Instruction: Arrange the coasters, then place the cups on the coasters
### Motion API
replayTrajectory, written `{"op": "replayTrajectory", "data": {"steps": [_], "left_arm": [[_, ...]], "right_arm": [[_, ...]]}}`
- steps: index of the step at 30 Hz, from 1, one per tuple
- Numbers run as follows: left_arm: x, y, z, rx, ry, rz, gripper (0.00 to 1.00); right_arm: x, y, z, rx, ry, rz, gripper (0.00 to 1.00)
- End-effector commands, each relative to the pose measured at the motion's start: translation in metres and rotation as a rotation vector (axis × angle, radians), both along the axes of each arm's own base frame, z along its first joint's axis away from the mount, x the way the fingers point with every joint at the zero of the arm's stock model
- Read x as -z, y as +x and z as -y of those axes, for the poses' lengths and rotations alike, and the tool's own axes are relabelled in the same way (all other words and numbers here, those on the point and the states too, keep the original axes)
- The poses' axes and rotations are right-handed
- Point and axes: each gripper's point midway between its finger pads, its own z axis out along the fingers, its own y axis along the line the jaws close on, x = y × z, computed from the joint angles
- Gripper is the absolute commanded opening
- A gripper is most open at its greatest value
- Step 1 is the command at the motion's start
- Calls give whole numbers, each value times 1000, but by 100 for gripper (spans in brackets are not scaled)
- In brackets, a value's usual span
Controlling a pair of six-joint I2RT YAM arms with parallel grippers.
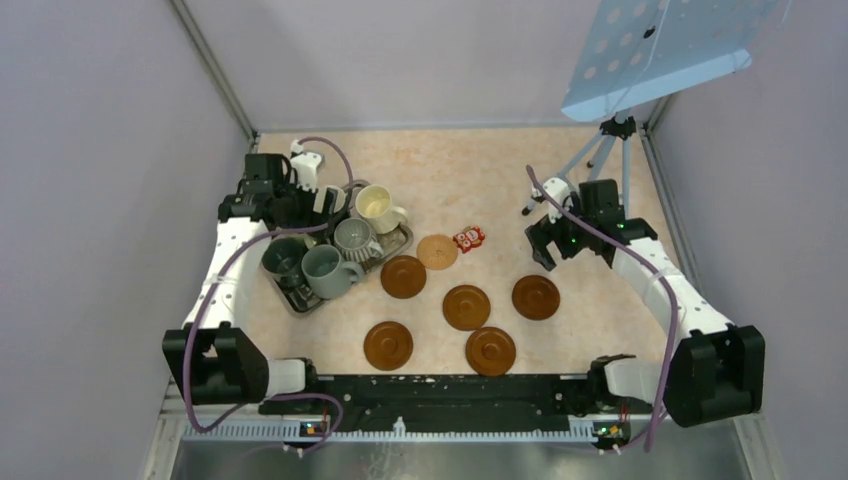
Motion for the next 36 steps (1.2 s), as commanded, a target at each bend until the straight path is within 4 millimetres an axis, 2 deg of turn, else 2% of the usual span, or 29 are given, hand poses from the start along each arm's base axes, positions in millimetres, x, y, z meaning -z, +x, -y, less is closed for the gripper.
{"op": "replayTrajectory", "data": {"steps": [1, 4, 9, 12, 15, 19, 22, 26, 31, 36], "left_arm": [[-2, -27, 4, 56, -6, -95, 99], [-1, -52, 4, 148, 30, -98, 99], [14, -100, -4, 281, 45, -165, 97], [23, -128, 2, 383, 25, -249, 84], [39, -147, -3, 447, 70, -295, 70], [79, -167, -18, 504, 187, -330, 61], [104, -167, -32, 514, 275, -323, 56], [122, -151, -41, 510, 352, -258, 53], [137, -134, -41, 540, 388, -165, 53], [155, -130, -35, 594, 381, -140, 54]], "right_arm": [[-30, 19, -36, -97, 83, 67, 95], [-32, 26, -53, -137, 95, 76, 95], [-28, 36, -86, -213, 100, 82, 95], [-26, 41, -107, -255, 112, 62, 95], [-27, 48, -127, -287, 137, 50, 95], [-29, 57, -149, -311, 175, 64, 94], [-28, 65, -159, -307, 190, 54, 94], [-27, 72, -160, -292, 178, 42, 93], [-23, 69, -157, -286, 168, 35, 92], [-19, 67, -152, -271, 151, 22, 91]]}}
